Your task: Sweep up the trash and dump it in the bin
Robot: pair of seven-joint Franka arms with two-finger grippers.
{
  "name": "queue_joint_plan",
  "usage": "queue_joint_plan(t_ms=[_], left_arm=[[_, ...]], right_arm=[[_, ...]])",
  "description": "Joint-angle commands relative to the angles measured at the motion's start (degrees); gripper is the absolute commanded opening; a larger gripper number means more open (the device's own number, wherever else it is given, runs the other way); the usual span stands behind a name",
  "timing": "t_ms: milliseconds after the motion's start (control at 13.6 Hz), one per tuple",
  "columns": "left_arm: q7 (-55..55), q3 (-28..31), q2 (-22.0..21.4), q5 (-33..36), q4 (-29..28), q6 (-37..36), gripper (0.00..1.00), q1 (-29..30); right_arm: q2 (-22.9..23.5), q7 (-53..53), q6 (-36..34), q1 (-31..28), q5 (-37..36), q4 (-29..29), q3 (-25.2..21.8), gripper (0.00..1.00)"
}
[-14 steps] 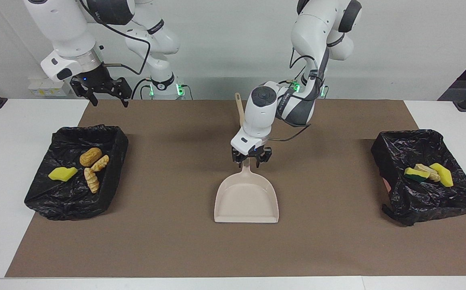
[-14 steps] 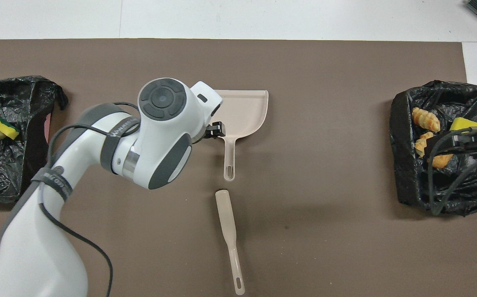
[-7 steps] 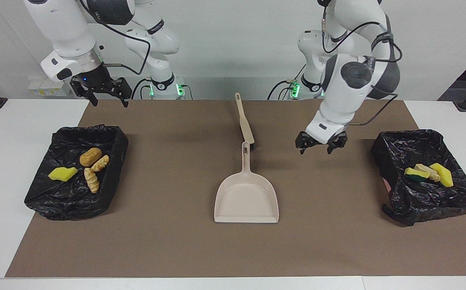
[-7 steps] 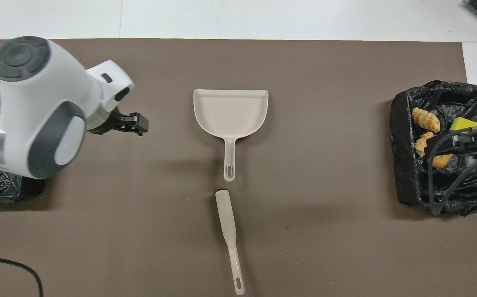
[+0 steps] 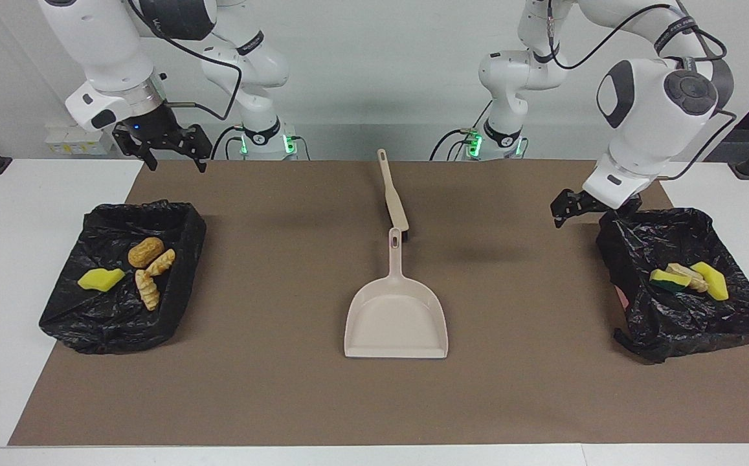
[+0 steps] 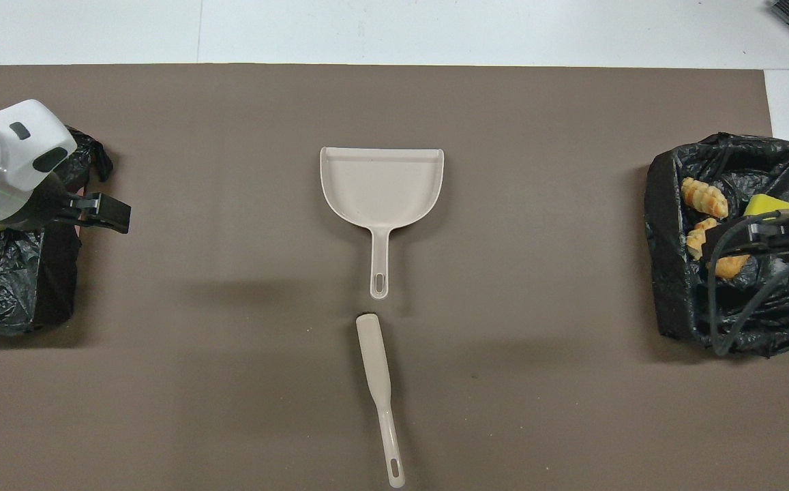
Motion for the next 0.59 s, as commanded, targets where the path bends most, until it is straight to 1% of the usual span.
queue_joint_plan(t_ms=[0, 221, 369, 516], left_arm=[[0.7, -0.5, -2.0, 1.0, 2.6, -2.5, 1.00, 1.3], [0.8, -0.6, -3.2, 1.7, 7.4, -8.2, 1.00, 1.2], [0.8, -0.7, -4.1, 1.8, 9.2, -12.1, 1.00, 0.6], [0.6, -1.0, -5.5, 1.5, 9.5, -12.9, 1.00, 0.5]], right_arm=[[-0.7, 1.0, -0.1, -0.5, 1.0, -0.8, 0.2, 1.00], [-0.7, 1.0, -0.1, -0.5, 1.0, -0.7, 0.2, 1.00], [-0.7, 1.0, -0.1, -0.5, 1.0, -0.7, 0.2, 1.00], [-0.7, 1.0, -0.1, -0.5, 1.0, -0.7, 0.2, 1.00]])
